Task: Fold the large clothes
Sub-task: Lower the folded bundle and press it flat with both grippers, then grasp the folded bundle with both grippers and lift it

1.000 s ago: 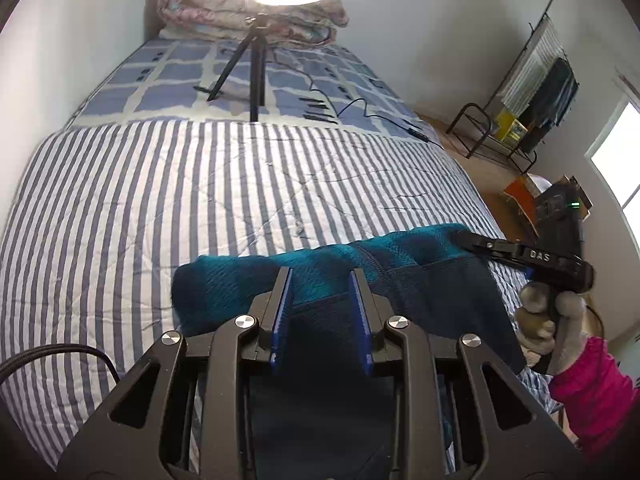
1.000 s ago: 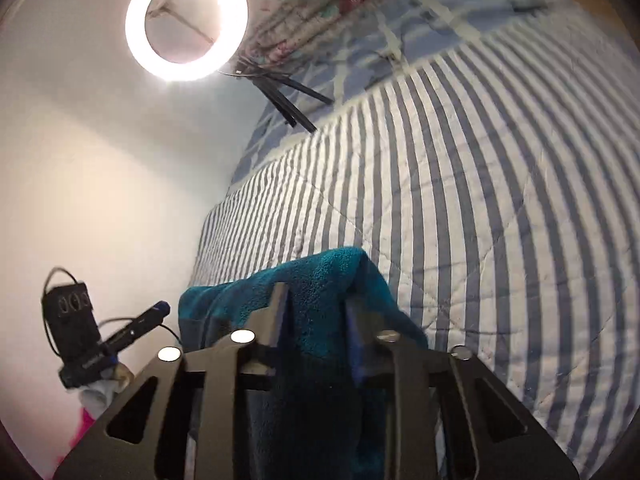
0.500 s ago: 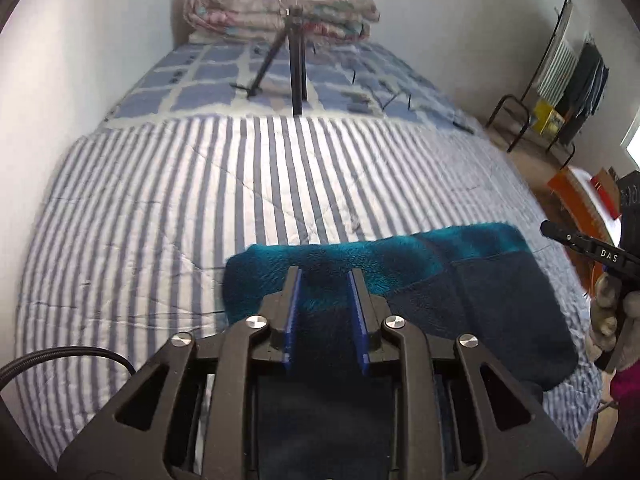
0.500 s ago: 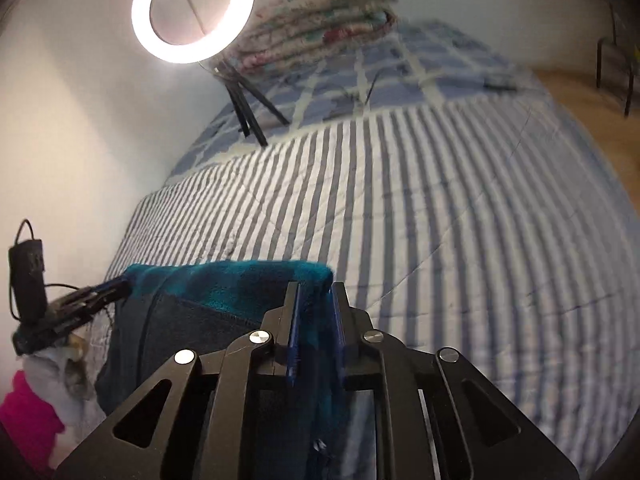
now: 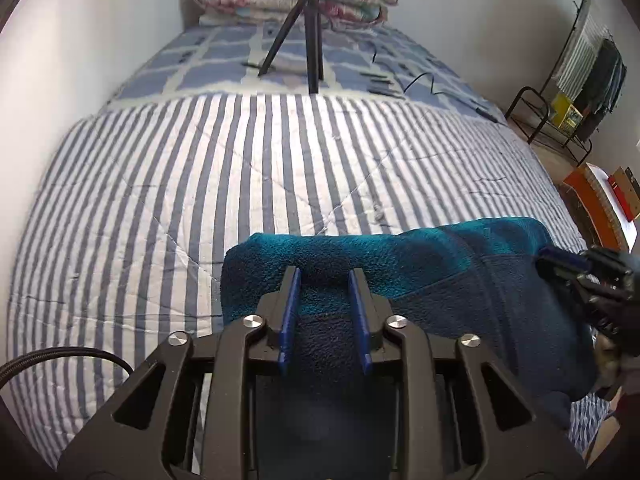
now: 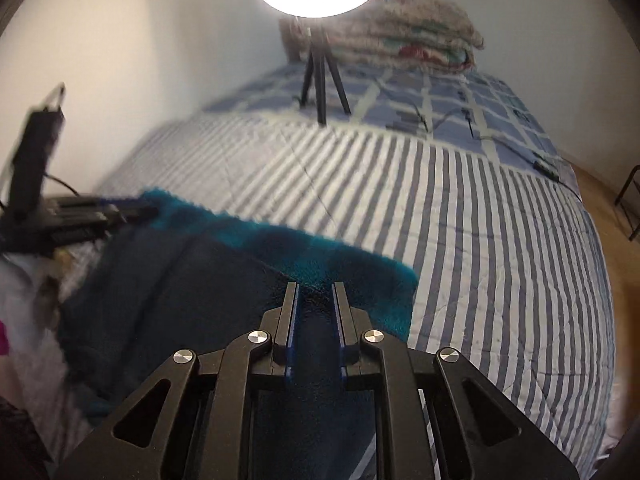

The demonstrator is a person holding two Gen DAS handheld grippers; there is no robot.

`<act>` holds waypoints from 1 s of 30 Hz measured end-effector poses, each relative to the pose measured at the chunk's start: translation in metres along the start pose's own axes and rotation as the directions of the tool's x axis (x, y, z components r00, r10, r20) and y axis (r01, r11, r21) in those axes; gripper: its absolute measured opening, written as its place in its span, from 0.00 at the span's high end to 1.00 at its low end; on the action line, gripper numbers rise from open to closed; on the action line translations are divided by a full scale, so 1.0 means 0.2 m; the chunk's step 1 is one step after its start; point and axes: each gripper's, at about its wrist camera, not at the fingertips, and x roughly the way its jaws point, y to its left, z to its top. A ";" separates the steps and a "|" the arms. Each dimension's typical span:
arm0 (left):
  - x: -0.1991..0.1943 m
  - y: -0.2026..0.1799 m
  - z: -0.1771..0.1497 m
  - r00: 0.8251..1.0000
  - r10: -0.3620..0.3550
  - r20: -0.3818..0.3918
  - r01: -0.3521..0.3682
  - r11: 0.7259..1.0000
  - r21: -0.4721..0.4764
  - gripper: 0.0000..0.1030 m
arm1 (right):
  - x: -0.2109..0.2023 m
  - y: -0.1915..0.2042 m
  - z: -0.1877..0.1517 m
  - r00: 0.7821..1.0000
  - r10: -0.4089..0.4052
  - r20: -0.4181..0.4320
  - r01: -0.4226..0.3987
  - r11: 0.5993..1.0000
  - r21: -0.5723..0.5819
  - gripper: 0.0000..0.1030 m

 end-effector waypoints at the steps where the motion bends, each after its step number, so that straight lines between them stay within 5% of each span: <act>1: 0.02 0.00 0.00 1.000 -0.001 -0.004 0.001 1.000 0.003 0.73 | 0.05 -0.02 -0.01 1.000 -0.001 -0.014 0.001 1.000 0.007 0.87; 6: 0.01 0.00 -0.01 1.000 -0.001 0.001 0.001 1.000 0.006 0.73 | 0.15 -0.08 -0.03 0.999 0.009 -0.037 -0.007 0.998 0.056 0.87; 11: -0.28 0.00 -0.10 0.998 -0.049 0.039 0.048 0.998 0.026 0.73 | -0.11 -0.03 -0.03 1.000 0.015 -0.016 -0.014 0.998 0.065 0.86; 15: -0.45 -0.03 -0.29 0.997 -0.075 0.025 0.073 0.994 0.079 0.73 | -0.31 0.04 -0.17 0.995 0.096 0.008 -0.097 0.993 0.066 0.86; 22: -0.36 0.02 -0.58 0.994 -0.066 -0.090 0.072 0.995 0.067 0.73 | -0.31 0.17 -0.48 0.987 0.121 -0.102 -0.120 0.993 0.021 0.85; 30: -0.38 0.02 -0.65 0.992 -0.079 -0.097 0.087 0.993 0.080 0.72 | -0.24 0.24 -0.59 0.986 0.091 -0.140 -0.091 0.996 0.004 0.84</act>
